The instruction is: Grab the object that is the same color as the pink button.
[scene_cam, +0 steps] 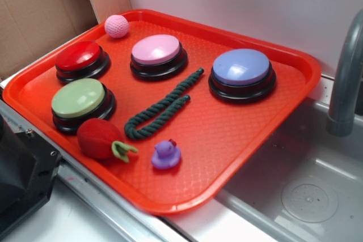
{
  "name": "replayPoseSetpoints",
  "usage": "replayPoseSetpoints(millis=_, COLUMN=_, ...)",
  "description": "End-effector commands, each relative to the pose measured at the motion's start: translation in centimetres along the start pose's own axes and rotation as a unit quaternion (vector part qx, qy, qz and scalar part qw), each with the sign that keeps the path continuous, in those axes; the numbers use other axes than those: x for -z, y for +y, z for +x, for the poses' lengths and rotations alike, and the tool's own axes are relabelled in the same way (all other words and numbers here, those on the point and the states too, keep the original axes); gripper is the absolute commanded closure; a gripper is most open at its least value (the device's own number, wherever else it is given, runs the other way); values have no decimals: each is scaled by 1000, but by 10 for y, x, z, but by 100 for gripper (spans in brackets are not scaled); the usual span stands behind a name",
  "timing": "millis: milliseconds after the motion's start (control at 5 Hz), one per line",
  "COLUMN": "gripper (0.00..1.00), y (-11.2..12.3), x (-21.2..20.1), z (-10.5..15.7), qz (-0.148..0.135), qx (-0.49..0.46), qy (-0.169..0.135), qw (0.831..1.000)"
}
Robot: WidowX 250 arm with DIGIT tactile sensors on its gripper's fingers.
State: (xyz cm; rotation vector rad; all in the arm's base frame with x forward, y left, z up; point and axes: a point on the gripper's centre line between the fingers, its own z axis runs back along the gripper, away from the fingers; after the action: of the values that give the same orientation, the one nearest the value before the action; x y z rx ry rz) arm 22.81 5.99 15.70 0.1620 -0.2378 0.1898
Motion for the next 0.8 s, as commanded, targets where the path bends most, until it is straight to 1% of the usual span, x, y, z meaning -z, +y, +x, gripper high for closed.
replayPoseSetpoints(millis=0, gripper=0, y=37, x=49, z=41, qz=40, qx=-24, qy=-18, qw=999)
replayPoseSetpoints(millis=200, gripper=0, y=51, x=64, z=55, qz=64, qx=-41, qy=-14, qw=997)
replayPoseSetpoints(millis=400, gripper=0, y=62, x=76, z=66, qz=77, qx=-56, qy=-15, qw=995)
replayPoseSetpoints(millis=600, gripper=0, y=78, x=84, z=72, qz=93, qx=-65, qy=-10, qw=993)
